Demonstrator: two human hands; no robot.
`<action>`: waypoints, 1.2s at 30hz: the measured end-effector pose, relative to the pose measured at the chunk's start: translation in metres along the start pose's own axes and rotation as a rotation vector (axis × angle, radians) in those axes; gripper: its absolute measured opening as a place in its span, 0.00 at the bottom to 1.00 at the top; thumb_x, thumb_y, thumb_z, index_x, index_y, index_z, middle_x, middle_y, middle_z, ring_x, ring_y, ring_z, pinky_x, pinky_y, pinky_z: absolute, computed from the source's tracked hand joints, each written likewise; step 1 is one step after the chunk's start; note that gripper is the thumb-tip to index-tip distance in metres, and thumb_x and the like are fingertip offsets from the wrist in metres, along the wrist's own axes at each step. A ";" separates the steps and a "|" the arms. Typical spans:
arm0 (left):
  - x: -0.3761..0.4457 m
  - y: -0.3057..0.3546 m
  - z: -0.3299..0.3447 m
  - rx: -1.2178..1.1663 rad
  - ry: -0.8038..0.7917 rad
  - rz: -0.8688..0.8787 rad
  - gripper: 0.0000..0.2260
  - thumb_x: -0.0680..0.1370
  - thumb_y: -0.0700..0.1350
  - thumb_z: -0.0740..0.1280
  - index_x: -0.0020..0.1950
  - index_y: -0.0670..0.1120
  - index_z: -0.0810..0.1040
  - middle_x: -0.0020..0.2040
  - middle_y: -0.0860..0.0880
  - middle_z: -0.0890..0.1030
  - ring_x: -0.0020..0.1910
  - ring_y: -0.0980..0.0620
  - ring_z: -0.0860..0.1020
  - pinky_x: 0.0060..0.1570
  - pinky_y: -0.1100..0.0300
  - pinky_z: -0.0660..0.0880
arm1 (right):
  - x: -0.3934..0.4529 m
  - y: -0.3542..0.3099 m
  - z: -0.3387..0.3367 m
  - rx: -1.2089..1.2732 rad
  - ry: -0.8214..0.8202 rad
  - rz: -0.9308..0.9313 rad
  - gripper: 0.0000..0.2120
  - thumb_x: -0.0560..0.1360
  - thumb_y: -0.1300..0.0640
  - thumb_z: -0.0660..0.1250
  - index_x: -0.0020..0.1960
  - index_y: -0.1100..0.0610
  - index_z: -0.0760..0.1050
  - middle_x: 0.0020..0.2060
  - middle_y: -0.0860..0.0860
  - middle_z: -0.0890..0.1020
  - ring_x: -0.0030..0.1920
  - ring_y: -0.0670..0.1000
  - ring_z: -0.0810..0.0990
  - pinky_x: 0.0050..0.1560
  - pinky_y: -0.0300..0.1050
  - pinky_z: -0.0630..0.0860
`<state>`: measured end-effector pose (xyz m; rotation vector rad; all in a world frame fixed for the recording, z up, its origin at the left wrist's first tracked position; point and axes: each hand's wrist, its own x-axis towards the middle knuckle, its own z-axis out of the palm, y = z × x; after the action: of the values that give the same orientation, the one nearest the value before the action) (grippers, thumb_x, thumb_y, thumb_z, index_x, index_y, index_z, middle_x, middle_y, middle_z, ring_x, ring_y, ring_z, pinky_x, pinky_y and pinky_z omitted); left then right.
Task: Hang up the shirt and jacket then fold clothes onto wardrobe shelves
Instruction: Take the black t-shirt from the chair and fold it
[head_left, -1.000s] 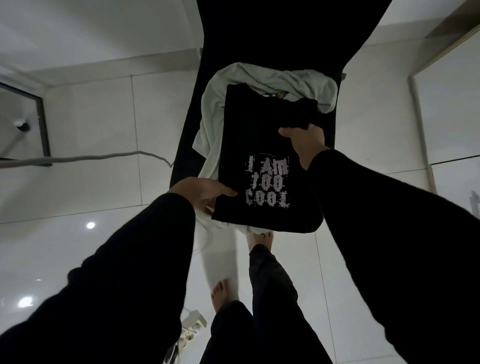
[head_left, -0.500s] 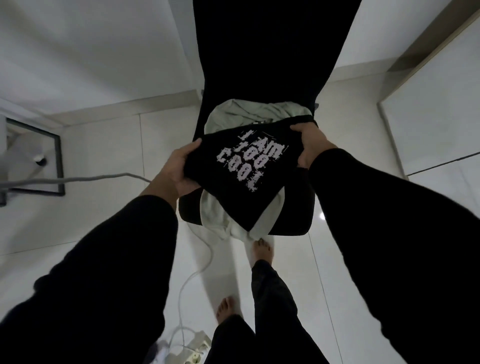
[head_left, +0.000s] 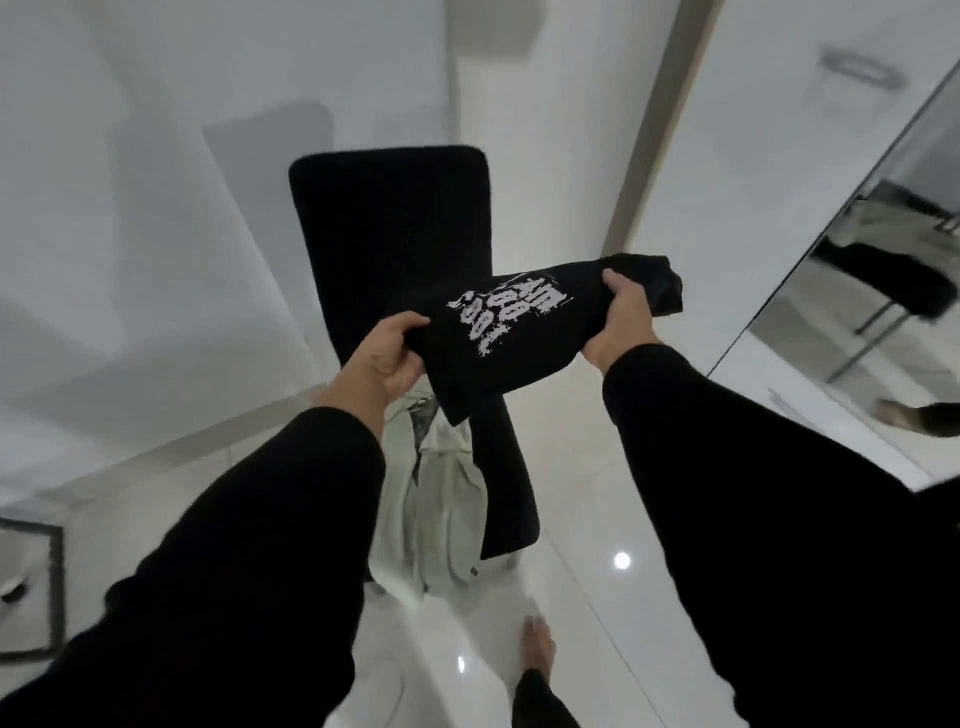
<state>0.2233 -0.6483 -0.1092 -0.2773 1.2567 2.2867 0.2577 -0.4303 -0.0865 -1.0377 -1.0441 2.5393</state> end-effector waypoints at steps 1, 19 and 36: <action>0.001 0.003 0.018 0.043 0.001 -0.021 0.13 0.79 0.35 0.56 0.61 0.34 0.73 0.46 0.39 0.83 0.43 0.46 0.83 0.40 0.56 0.82 | -0.009 -0.016 -0.007 0.026 0.018 -0.028 0.17 0.74 0.55 0.66 0.61 0.60 0.76 0.52 0.59 0.84 0.51 0.59 0.82 0.58 0.56 0.77; 0.032 -0.146 0.383 0.404 -0.579 -0.230 0.10 0.76 0.43 0.64 0.56 0.43 0.77 0.43 0.45 0.84 0.36 0.49 0.83 0.36 0.58 0.81 | -0.056 -0.264 -0.283 0.484 0.526 -0.516 0.28 0.67 0.51 0.71 0.65 0.54 0.71 0.56 0.56 0.81 0.52 0.59 0.81 0.56 0.58 0.78; 0.080 -0.345 0.607 0.822 -0.823 -0.424 0.12 0.80 0.33 0.51 0.50 0.43 0.74 0.43 0.43 0.78 0.40 0.48 0.77 0.46 0.52 0.76 | -0.037 -0.343 -0.492 0.716 0.945 -0.627 0.24 0.73 0.56 0.66 0.68 0.55 0.69 0.58 0.56 0.79 0.51 0.57 0.79 0.42 0.49 0.78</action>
<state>0.3759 0.0356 -0.0587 0.5771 1.3540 1.1537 0.5941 0.0673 -0.0801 -1.1939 -0.1124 1.4072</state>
